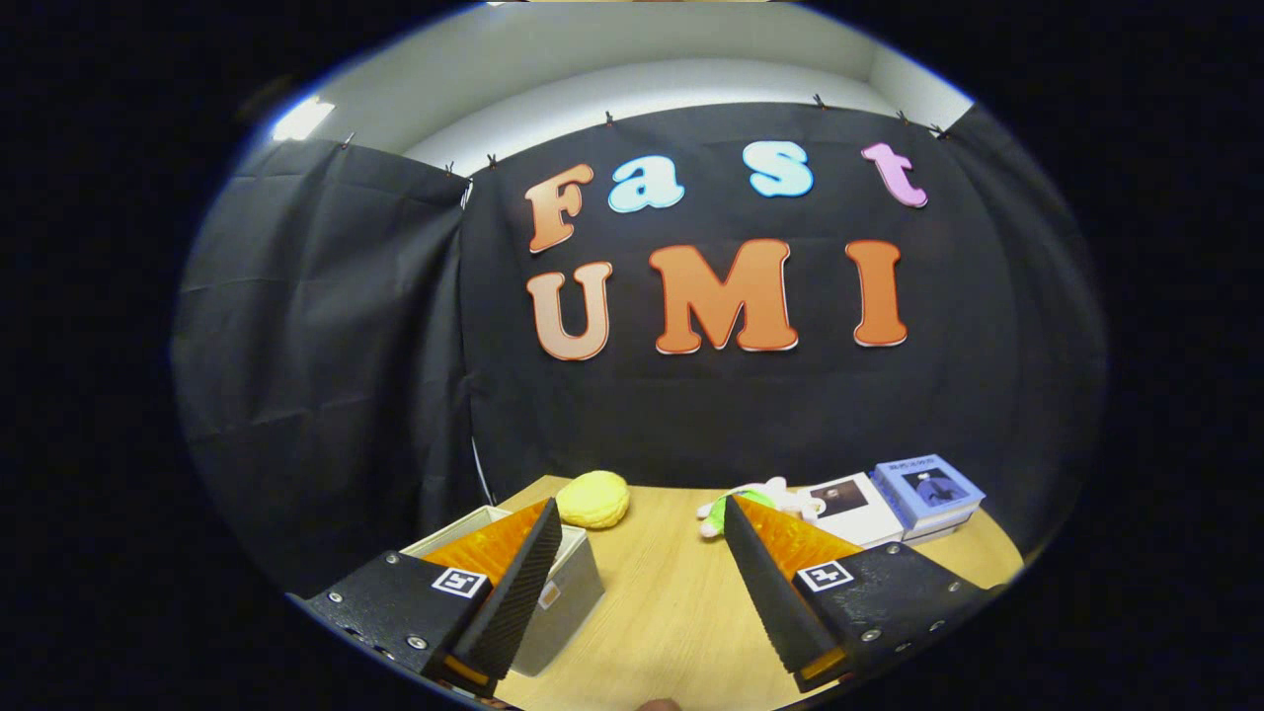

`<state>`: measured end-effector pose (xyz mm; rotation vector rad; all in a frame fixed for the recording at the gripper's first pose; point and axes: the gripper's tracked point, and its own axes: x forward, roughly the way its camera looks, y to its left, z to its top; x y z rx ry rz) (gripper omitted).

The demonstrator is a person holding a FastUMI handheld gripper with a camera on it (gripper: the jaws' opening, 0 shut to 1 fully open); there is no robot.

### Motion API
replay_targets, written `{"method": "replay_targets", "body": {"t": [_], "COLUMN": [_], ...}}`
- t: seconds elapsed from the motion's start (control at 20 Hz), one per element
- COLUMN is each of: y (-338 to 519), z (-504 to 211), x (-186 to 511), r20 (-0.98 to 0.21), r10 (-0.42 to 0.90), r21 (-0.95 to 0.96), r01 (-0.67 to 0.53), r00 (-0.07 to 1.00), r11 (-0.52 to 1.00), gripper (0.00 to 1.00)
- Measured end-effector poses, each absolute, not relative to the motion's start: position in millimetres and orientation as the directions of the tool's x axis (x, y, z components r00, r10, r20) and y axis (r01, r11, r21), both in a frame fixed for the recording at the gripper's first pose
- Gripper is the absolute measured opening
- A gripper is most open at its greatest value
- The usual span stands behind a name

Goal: Open the storage box then place both shoes into the box .Put the left shoe in first, then the right shoe, with the right side of both shoes facing outward in a uniform manner.

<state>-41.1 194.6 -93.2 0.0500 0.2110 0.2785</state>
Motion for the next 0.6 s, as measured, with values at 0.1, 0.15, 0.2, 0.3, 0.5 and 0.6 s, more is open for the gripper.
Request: {"method": "replay_targets", "body": {"t": [0.1,0.15,0.2,0.3,0.5,0.6], "y": [176,167,159,141,110,95], "z": [-81,-76,-71,-65,-60,-55], "x": [-49,-53,-57,-64,-71,-73], "r20": [-0.157,-0.134,-0.112,-0.081,-0.038,-0.001], "r10": [0.252,0.243,0.235,0.217,0.187,0.175], "r21": [0.06,0.053,0.045,0.03,0.045,0.045], "r01": [-0.246,-0.238,-0.231,-0.215,-0.185,-0.175], "r00": [0.955,0.961,0.966,0.973,0.982,0.985], "r11": [0.967,0.97,0.972,0.976,0.982,0.984], "gripper": [0.98,0.98,0.98,0.98,0.98,0.98]}}
